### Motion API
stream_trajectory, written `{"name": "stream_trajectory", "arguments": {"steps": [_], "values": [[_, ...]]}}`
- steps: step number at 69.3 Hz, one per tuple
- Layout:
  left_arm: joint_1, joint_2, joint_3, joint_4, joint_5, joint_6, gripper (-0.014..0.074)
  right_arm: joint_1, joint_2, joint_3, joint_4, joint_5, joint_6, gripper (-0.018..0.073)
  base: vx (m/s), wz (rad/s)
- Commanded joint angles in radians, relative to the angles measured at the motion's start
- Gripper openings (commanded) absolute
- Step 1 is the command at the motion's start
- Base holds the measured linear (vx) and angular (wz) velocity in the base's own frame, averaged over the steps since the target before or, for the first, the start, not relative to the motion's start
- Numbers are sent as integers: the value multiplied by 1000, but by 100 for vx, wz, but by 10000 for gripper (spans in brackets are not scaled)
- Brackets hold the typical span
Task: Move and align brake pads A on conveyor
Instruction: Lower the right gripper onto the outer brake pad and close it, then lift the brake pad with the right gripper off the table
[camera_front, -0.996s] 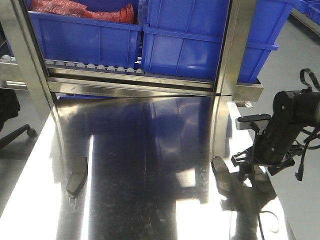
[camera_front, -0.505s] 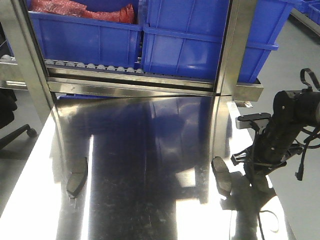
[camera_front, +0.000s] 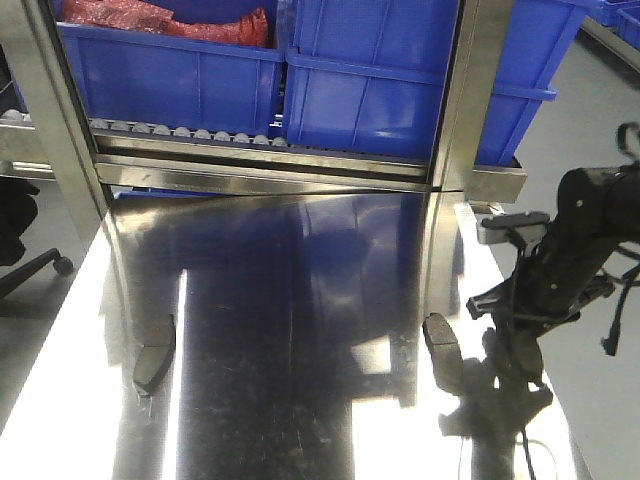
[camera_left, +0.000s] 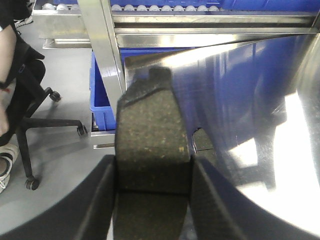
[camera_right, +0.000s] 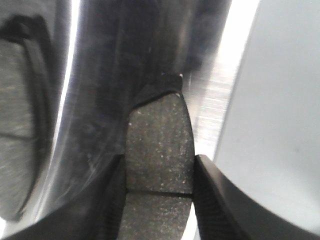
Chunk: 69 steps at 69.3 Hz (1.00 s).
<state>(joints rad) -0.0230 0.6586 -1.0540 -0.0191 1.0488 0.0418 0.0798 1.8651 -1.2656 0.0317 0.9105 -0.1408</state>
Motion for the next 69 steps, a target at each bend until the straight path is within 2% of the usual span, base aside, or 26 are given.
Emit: {"name": "stream_trajectory", "arguments": {"steps": [1, 43, 69], "values": [[-3, 1, -26, -7, -82, -3, -6, -2, -121, -28, 1, -1, -7, -7, 0, 0], [-3, 1, -26, -7, -82, -3, -6, -1, -723, -19, 73, 54, -12, -6, 0, 0], [-3, 1, -26, -7, -82, -3, -6, -2, -1054, 204, 87, -1, -11, -6, 0, 0]]}}
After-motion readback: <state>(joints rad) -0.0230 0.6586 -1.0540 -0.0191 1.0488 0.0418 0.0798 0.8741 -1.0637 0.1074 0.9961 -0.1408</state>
